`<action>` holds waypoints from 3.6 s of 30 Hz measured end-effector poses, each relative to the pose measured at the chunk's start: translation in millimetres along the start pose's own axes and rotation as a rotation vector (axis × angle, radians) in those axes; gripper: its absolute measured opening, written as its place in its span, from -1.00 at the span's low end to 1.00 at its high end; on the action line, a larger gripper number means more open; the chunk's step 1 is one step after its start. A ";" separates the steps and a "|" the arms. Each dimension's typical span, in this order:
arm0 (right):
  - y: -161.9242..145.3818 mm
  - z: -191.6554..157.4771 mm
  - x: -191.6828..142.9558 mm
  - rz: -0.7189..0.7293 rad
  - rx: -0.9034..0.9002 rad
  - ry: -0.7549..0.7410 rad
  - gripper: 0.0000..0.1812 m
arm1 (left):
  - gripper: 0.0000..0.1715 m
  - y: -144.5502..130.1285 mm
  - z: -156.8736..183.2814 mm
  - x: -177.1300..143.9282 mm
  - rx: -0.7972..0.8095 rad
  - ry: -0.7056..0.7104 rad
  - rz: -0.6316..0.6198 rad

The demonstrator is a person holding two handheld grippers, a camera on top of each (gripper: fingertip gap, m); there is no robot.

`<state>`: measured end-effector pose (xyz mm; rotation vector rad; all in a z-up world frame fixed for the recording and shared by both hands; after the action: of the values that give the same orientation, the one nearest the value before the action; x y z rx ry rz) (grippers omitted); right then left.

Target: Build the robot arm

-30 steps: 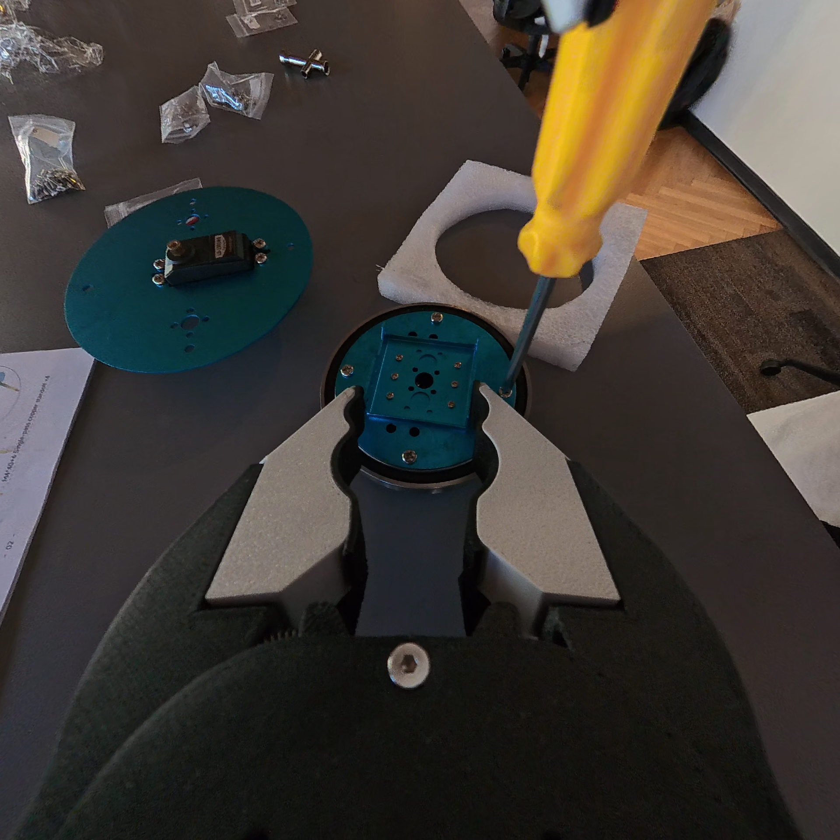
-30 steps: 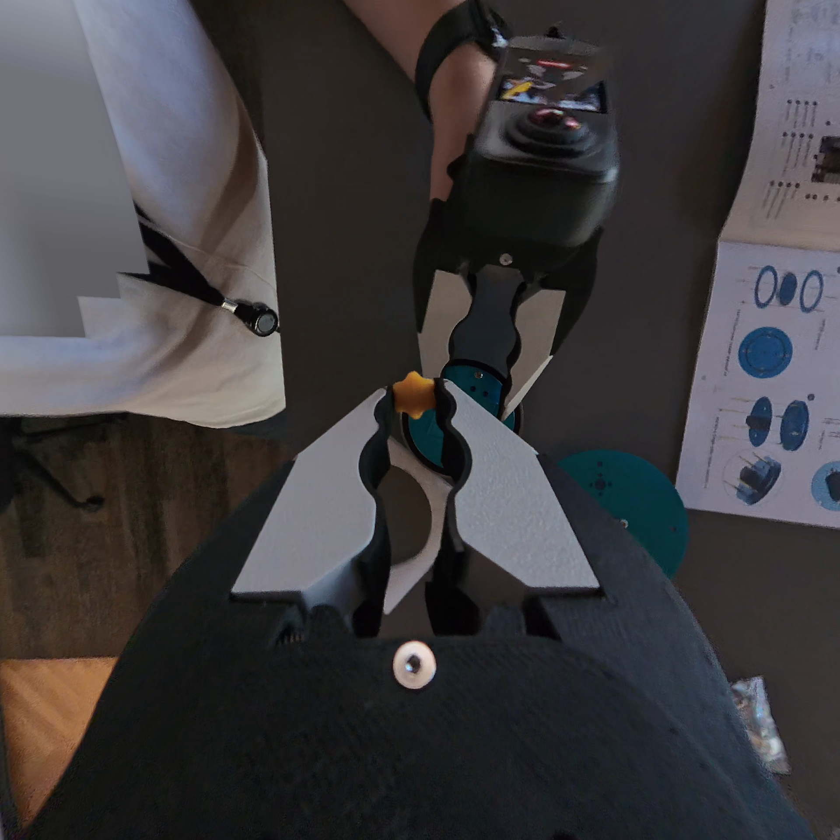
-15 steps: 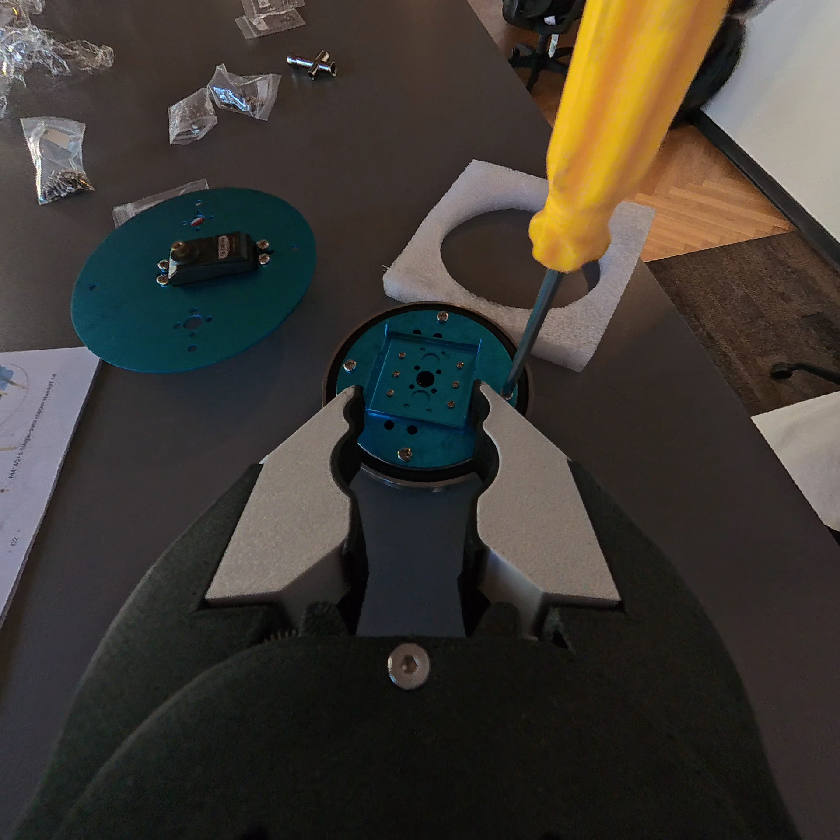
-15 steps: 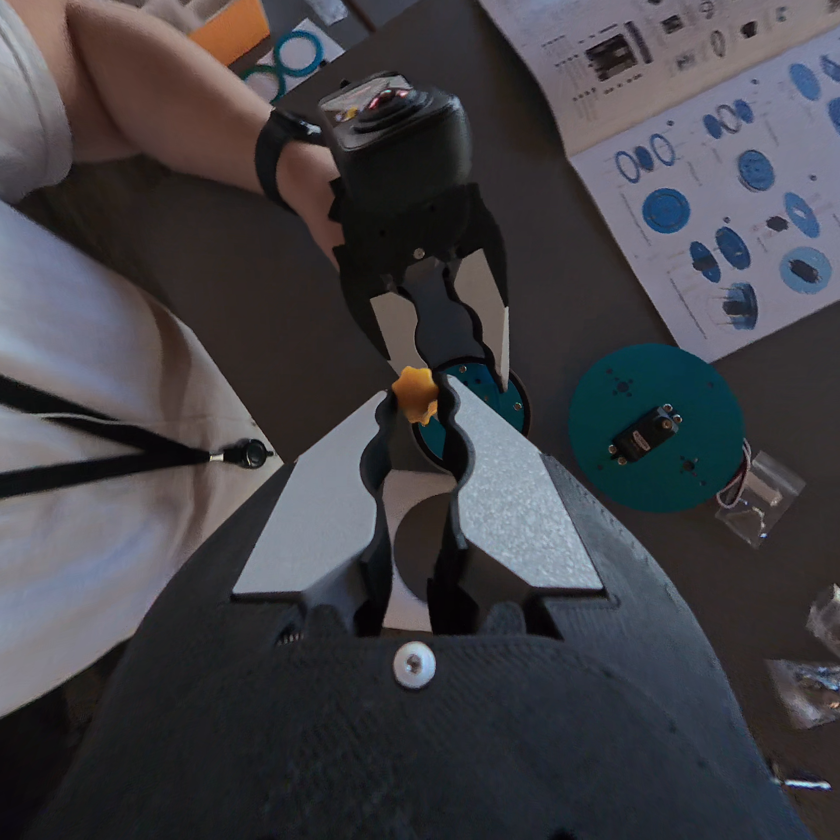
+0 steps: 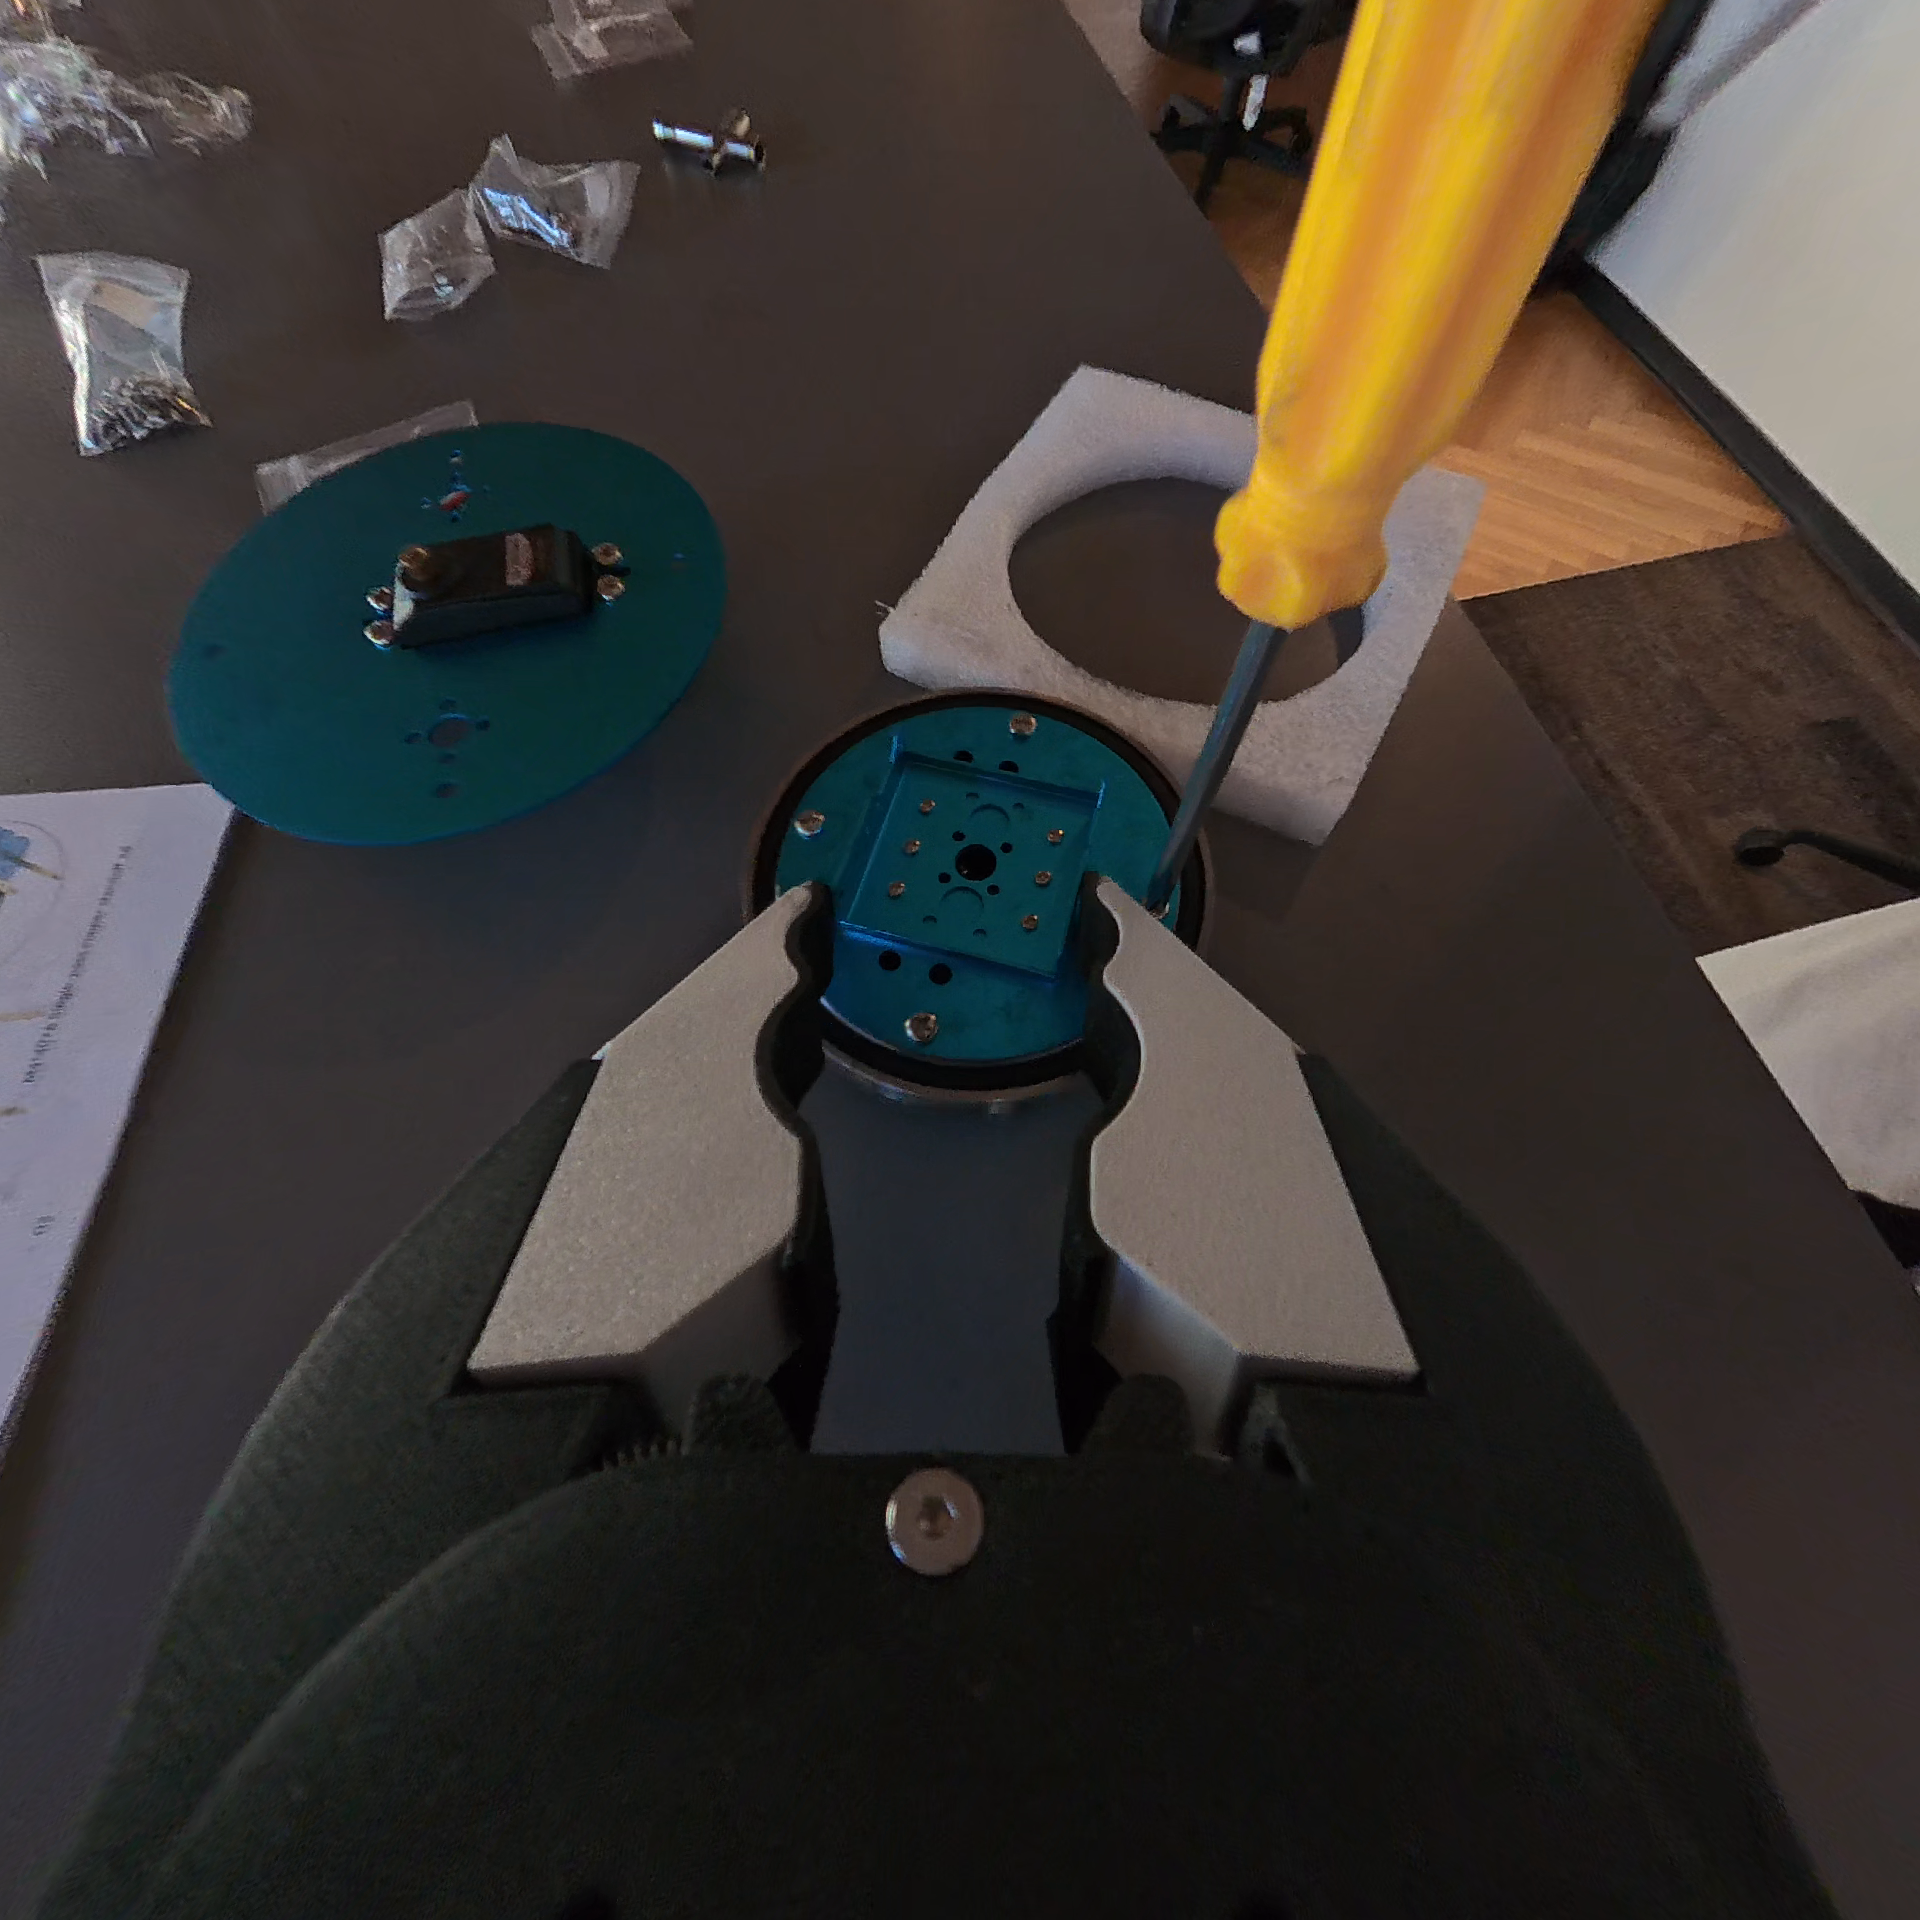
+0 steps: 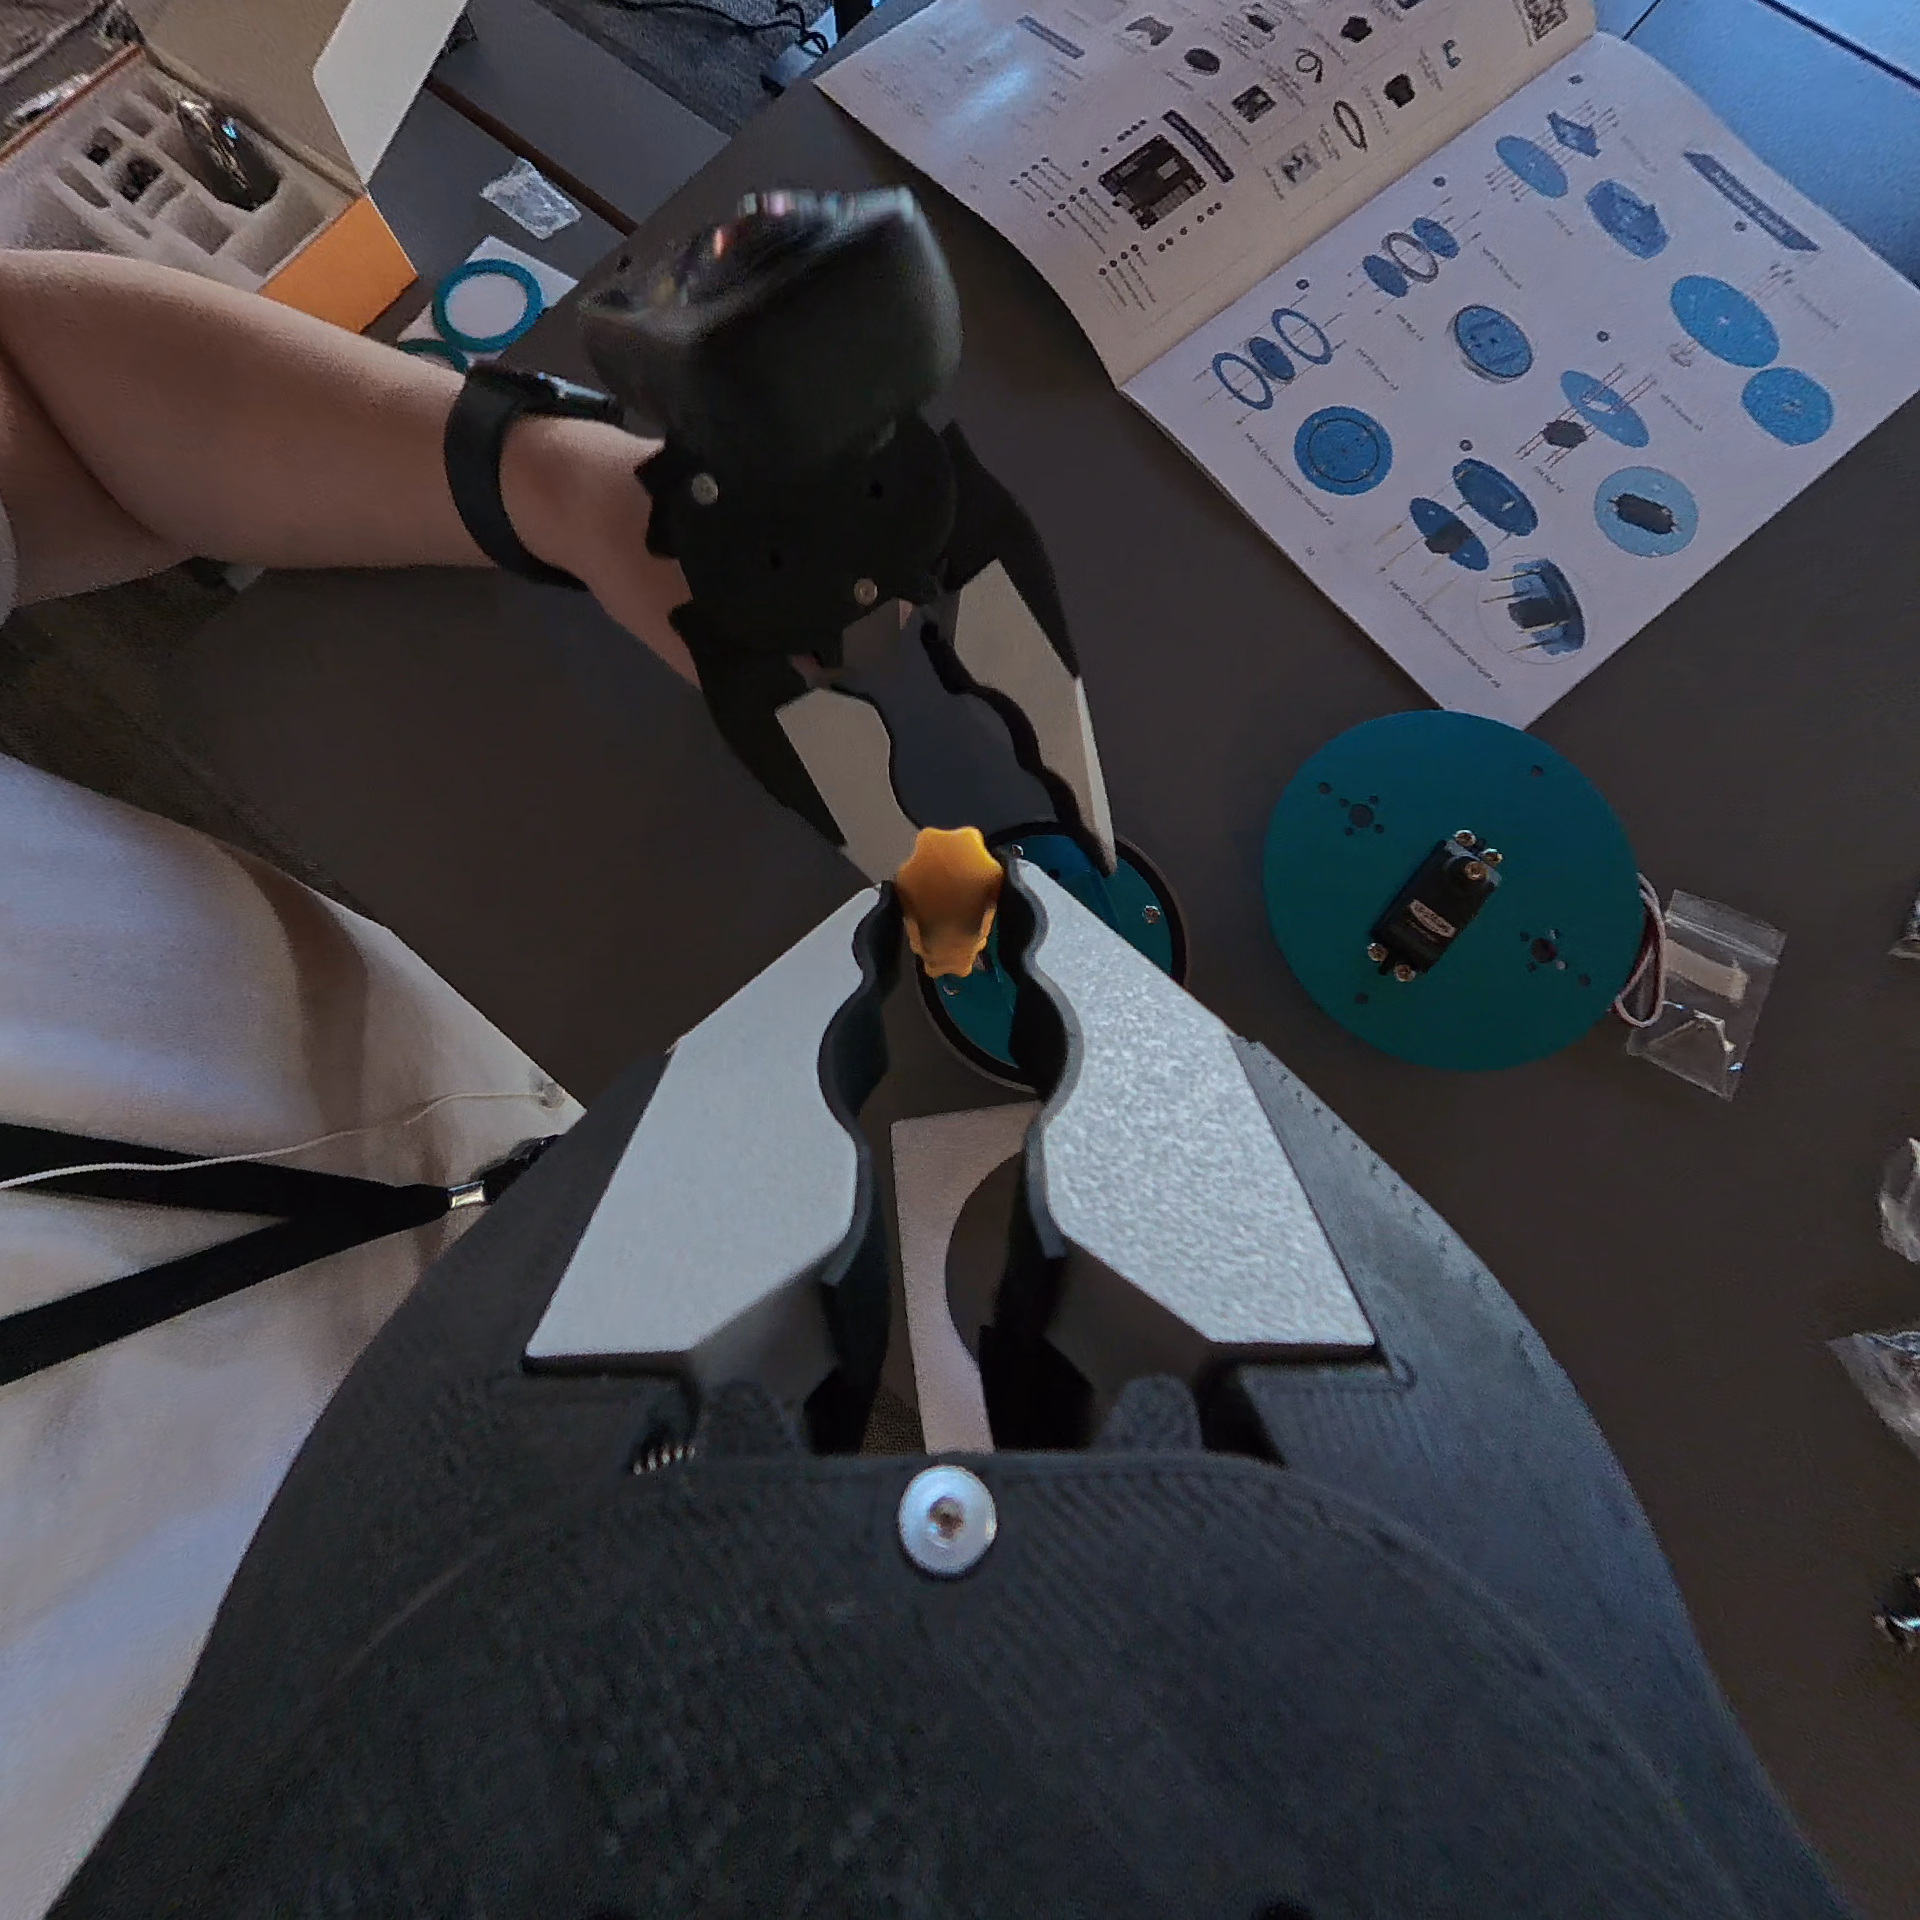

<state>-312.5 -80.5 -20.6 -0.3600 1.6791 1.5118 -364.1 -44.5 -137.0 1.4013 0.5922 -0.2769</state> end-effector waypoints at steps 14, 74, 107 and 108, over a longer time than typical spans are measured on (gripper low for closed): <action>-1.9 -1.9 4.9 0.228 -0.093 0.127 -0.75 | -0.82 48.1 38.9 -33.4 0.056 -0.183 0.345; -9.6 -9.1 7.5 0.674 -0.023 -0.099 -0.80 | -0.45 2.2 -1.2 9.0 0.106 -0.067 0.010; -9.3 -23.7 10.3 0.688 0.034 -0.399 -0.80 | -0.41 5.3 -5.2 7.2 0.228 -0.254 -0.074; -9.7 -22.6 9.7 0.688 0.040 -0.394 -0.80 | -0.47 7.0 -4.4 7.9 0.238 -0.270 -0.071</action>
<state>-320.4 -100.7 -35.8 0.5687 1.5746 1.8685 -354.9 -37.8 -135.6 1.5397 0.3950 -0.5992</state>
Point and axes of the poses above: each gripper's, where its closed fingertips meet, x out along the fingers, y out of its top, z = x × y across the jaws, the point moved 4 cm from there along -x, back along the fingers, and after that the axes turned 6 degrees about -x, right-handed, at the moved point
